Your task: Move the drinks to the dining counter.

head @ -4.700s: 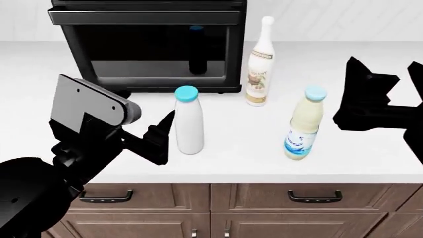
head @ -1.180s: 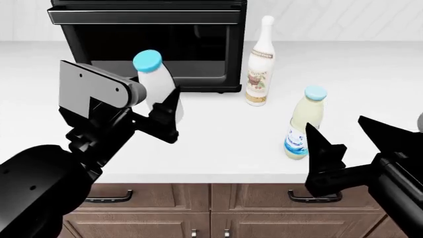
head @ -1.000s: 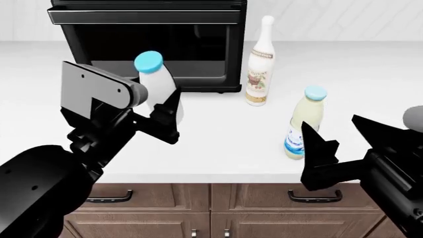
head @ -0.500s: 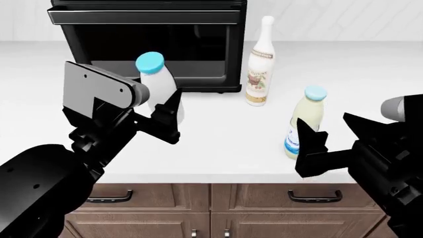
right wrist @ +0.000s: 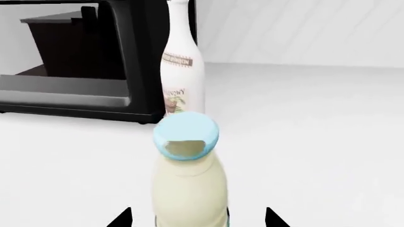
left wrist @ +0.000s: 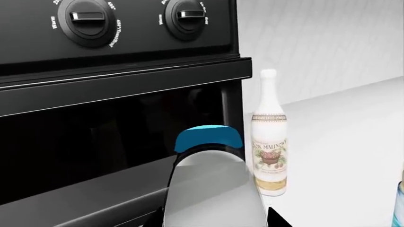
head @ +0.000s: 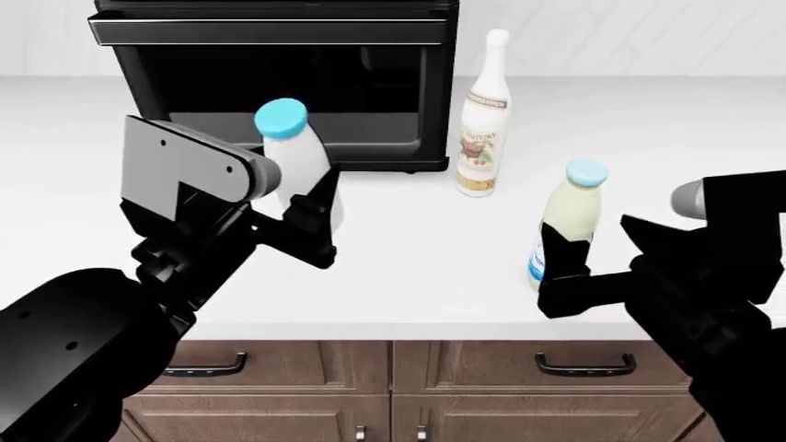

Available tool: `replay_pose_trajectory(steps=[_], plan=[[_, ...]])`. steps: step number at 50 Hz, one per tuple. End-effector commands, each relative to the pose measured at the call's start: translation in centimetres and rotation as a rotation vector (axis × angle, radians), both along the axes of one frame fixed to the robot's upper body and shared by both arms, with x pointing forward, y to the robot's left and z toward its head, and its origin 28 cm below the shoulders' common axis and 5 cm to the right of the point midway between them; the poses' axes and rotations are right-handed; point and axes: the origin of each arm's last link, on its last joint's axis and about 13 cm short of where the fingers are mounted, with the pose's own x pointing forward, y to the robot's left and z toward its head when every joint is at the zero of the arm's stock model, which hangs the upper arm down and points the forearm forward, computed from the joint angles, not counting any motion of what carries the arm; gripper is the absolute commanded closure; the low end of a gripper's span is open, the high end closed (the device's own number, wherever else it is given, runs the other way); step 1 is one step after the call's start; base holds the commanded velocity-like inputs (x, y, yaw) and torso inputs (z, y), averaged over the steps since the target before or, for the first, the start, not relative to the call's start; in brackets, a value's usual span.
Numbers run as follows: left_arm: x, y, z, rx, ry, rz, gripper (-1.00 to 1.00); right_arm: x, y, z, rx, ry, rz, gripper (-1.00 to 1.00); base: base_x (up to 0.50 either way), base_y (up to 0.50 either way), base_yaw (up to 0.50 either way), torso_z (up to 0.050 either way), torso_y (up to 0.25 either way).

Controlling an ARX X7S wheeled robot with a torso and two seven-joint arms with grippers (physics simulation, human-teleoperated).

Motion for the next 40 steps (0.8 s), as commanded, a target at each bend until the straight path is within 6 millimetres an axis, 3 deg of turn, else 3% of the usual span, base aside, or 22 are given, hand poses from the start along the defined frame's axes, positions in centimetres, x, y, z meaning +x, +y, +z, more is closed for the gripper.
replay_pose_trajectory(steps=[1, 22, 23, 40], plan=[[0.1, -0.1, 0.2, -0.009, -0.012, 0.004, 1.0, 1.1, -0.2, -1.0, 0.002, 0.034, -0.004, -1.0, 0.0, 0.0, 0.0, 0.0, 0.0], [0.1, 0.1, 0.1, -0.014, -0.01, 0.008, 1.0, 2.6, 0.7, -1.2, -0.03, 0.058, 0.066, -1.0, 0.0, 0.0, 0.0, 0.0, 0.0], [0.1, 0.1, 0.1, -0.012, -0.009, 0.008, 1.0, 2.6, 0.8, -1.3, -0.036, 0.06, 0.068, 1.0, 0.0, 0.0, 0.0, 0.0, 0.0], [-0.1, 0.1, -0.1, -0.016, -0.011, 0.011, 1.0, 1.2, 0.2, -1.0, -0.019, 0.034, 0.035, 1.0, 0.0, 0.0, 0.0, 0.0, 0.001]])
